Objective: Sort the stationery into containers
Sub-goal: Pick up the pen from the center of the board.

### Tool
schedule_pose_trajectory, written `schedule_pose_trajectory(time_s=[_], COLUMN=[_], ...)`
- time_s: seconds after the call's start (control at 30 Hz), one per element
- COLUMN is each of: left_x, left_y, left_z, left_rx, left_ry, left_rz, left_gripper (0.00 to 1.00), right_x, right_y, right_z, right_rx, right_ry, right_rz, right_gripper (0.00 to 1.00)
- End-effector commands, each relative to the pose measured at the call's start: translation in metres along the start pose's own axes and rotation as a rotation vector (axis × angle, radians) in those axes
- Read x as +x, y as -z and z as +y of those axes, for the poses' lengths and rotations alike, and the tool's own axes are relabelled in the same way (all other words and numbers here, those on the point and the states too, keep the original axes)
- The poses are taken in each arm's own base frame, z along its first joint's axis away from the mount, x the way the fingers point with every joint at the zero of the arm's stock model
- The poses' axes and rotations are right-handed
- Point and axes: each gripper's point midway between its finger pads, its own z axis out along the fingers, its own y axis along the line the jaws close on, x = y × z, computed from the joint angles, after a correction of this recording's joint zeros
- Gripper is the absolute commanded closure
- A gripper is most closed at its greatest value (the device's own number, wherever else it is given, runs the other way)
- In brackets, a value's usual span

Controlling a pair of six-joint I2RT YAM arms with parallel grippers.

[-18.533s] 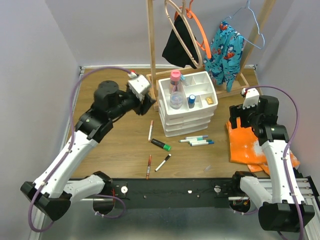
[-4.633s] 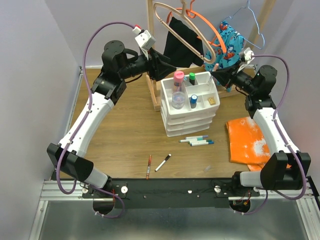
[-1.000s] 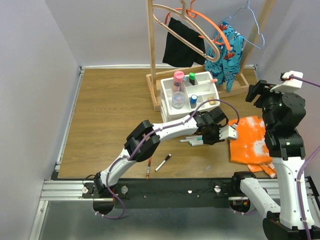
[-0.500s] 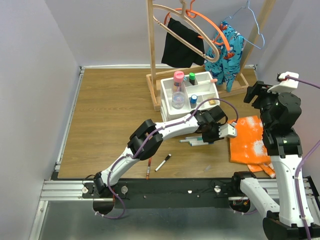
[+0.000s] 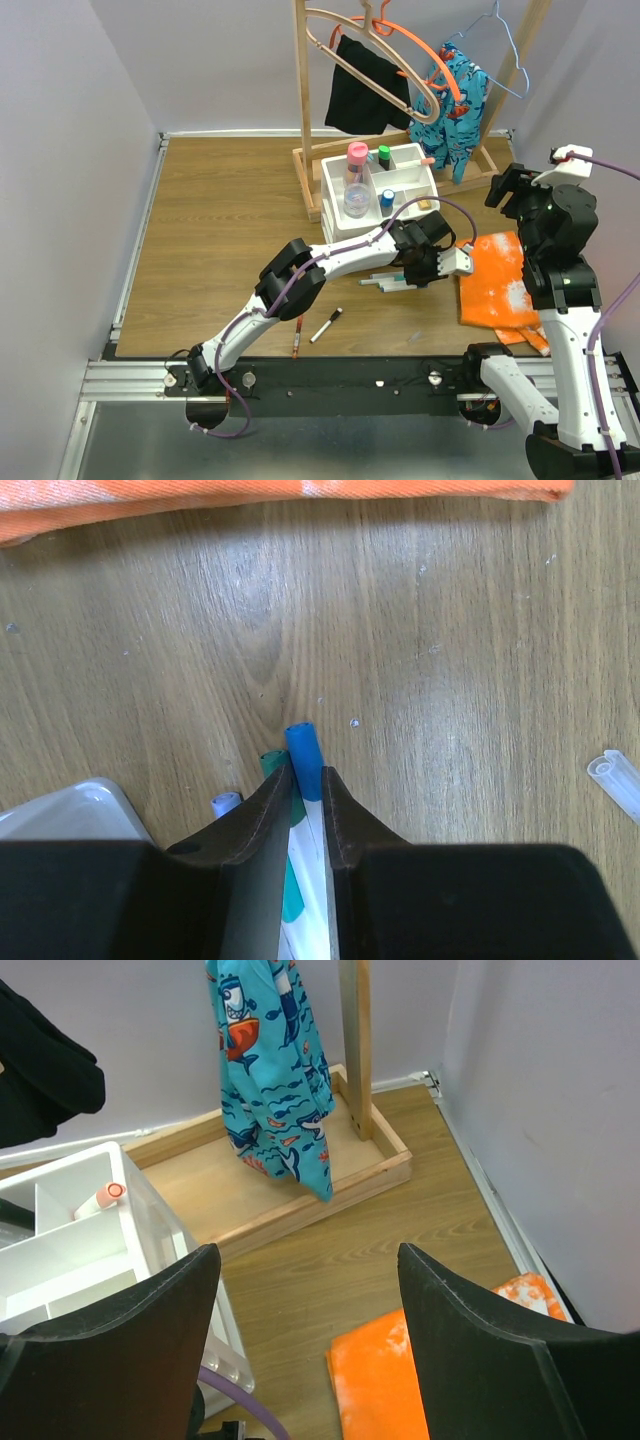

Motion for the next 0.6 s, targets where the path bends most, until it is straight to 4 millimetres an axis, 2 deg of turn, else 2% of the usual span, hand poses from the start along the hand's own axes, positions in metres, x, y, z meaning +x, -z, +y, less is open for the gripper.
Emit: schedule_pose_trajectory(time_s=[0.0, 0.23, 0.57], left_x=[0.01, 0.014, 0.033], left_y=[-0.01, -0.018, -0.029], left_z=[-0.011, -0.016, -0.022], left_rx=[0.05, 0.056, 0.062], left_ry=[0.013, 0.014, 0.025], left_rz=[0.021, 0.033, 0.083], left_gripper=[0.74, 0.74, 0.74], right_x=[-0.003, -0.004, -0.001], right_y=[0.001, 0.002, 0.001], right_z=[-0.005, -0.006, -0.005], right_rx=[0.026, 0.029, 0.026], right_ry=[-0.021, -0.023, -0.023], right_rz=[-0.025, -0.028, -0.023], right_gripper=[0.2, 0.2, 0.2])
